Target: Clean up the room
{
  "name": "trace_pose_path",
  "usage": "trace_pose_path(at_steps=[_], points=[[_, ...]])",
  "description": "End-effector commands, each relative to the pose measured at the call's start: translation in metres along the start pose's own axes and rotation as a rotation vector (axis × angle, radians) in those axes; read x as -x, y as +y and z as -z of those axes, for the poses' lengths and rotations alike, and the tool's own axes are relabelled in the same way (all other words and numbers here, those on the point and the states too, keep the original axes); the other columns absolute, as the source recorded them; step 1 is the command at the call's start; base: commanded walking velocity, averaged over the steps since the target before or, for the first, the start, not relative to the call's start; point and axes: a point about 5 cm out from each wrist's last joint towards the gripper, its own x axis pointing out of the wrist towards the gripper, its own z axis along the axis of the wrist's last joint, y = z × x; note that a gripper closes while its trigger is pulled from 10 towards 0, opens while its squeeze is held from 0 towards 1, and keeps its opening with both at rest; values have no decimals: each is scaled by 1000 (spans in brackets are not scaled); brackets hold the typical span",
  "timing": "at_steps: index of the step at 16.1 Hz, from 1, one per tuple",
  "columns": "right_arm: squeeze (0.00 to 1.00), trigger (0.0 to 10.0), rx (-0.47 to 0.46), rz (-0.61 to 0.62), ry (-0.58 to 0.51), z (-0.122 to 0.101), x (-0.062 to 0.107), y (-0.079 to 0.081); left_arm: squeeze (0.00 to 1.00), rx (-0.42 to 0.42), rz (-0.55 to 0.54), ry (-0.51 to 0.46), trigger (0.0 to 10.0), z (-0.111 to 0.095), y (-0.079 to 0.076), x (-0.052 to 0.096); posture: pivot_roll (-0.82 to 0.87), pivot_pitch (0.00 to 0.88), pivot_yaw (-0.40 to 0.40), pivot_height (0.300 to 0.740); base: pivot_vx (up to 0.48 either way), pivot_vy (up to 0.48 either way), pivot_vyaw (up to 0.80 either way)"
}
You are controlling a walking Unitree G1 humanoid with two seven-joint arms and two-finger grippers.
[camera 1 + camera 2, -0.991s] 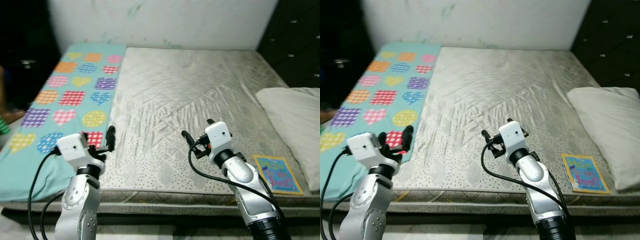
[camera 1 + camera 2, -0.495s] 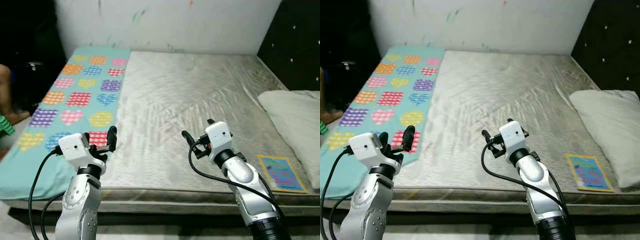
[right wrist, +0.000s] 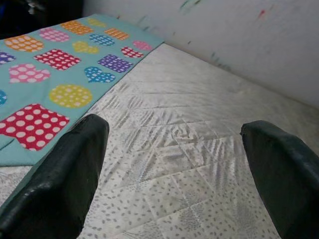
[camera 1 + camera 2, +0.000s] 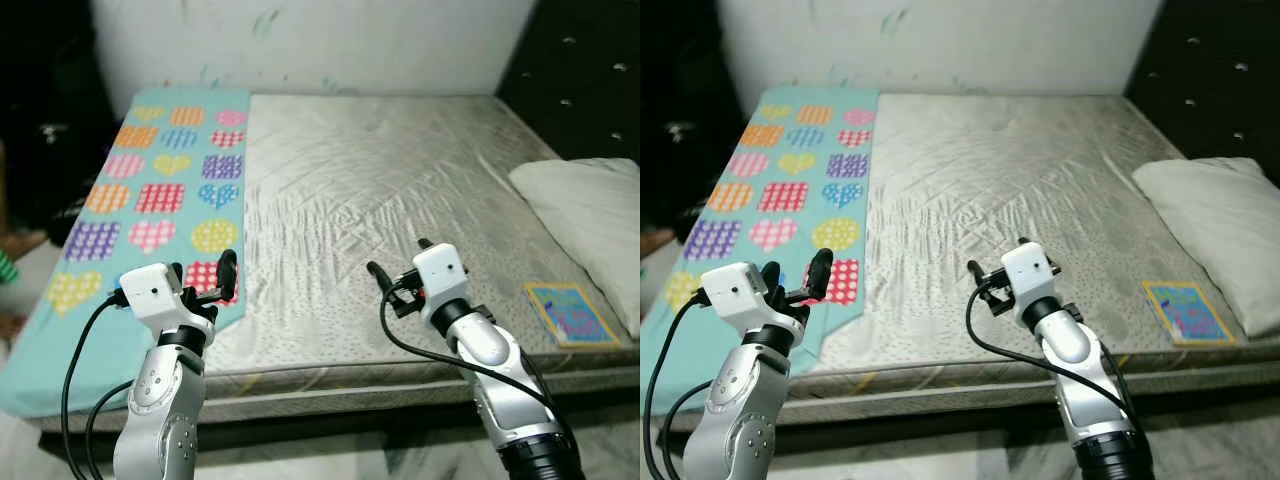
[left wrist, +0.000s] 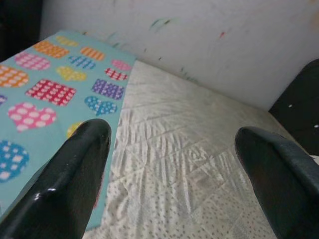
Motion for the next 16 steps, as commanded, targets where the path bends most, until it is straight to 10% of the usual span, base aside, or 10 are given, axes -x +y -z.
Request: trace_pose_path(at_steps=[1,16], points=[[0,10000,2,-10,-21,-5,-3,3,0,-17,-10,-20,10000,-3,4,1,-129,37,-48,740,0,0,0],[0,10000,11,-19,-22,-4,-3,5,0,-21,44,-39,10000,-5,1,3,-128,32,-49,740,282,0,0]])
